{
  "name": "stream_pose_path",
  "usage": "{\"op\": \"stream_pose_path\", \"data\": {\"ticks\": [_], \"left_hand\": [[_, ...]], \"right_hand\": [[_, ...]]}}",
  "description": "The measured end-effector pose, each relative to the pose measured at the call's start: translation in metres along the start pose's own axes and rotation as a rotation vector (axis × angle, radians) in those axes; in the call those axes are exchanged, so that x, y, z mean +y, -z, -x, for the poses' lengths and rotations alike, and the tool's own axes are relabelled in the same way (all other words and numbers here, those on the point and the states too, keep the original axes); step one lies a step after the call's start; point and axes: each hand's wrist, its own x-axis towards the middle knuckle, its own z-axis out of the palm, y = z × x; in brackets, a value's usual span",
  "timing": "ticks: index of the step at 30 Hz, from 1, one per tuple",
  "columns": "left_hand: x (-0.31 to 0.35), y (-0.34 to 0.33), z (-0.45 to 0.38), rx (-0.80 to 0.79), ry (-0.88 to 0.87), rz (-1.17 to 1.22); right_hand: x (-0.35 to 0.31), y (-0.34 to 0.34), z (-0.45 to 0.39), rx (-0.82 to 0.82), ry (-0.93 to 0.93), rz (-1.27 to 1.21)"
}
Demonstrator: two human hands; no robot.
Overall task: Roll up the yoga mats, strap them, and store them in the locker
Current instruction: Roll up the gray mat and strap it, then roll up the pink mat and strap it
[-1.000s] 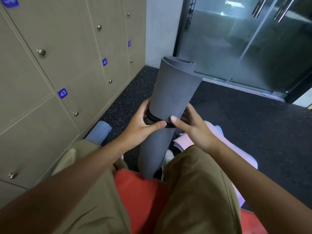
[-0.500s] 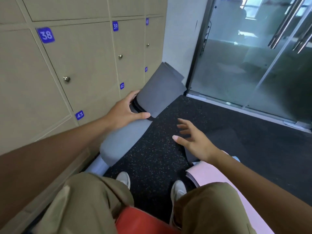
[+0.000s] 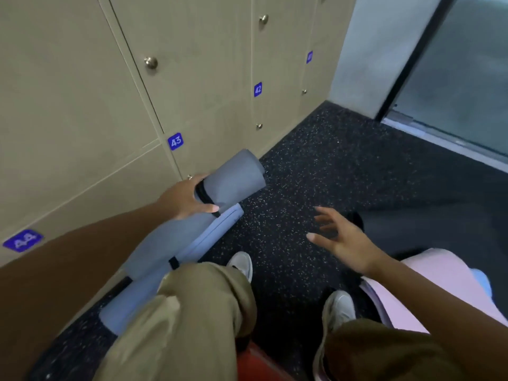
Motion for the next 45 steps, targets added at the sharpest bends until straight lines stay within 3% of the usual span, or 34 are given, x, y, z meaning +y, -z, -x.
{"op": "stream_pose_path", "data": {"ticks": [9, 13, 18, 22, 30, 34, 41, 45], "left_hand": [[-0.145, -0.037, -0.048, 0.028, 0.377, -0.367], [-0.192, -0.042, -0.061, -0.038, 0.457, -0.198], [-0.224, -0.048, -0.07, 0.093, 0.531, -0.442], [-0.217, -0.055, -0.072, 0.19, 0.529, -0.547], [-0.216, -0.062, -0.064, 0.147, 0.481, -0.536], [-0.187, -0.066, -0.067, 0.122, 0.428, -0.4], [-0.096, -0.096, -0.088, -0.019, 0.171, -0.264], [-0.028, -0.131, -0.1, -0.145, -0.035, -0.324]], "right_hand": [[0.053, -0.051, -0.104, -0.193, -0.028, 0.075], [0.075, -0.07, -0.119, -0.252, -0.061, 0.062], [0.088, -0.081, -0.128, -0.254, -0.071, 0.084], [0.094, -0.085, -0.127, -0.258, -0.085, 0.077], [0.089, -0.087, -0.124, -0.25, -0.083, 0.078], [0.085, -0.083, -0.122, -0.23, -0.076, 0.064], [0.096, -0.044, -0.111, -0.17, -0.094, 0.1], [0.121, -0.005, -0.096, -0.105, -0.155, 0.141]]}}
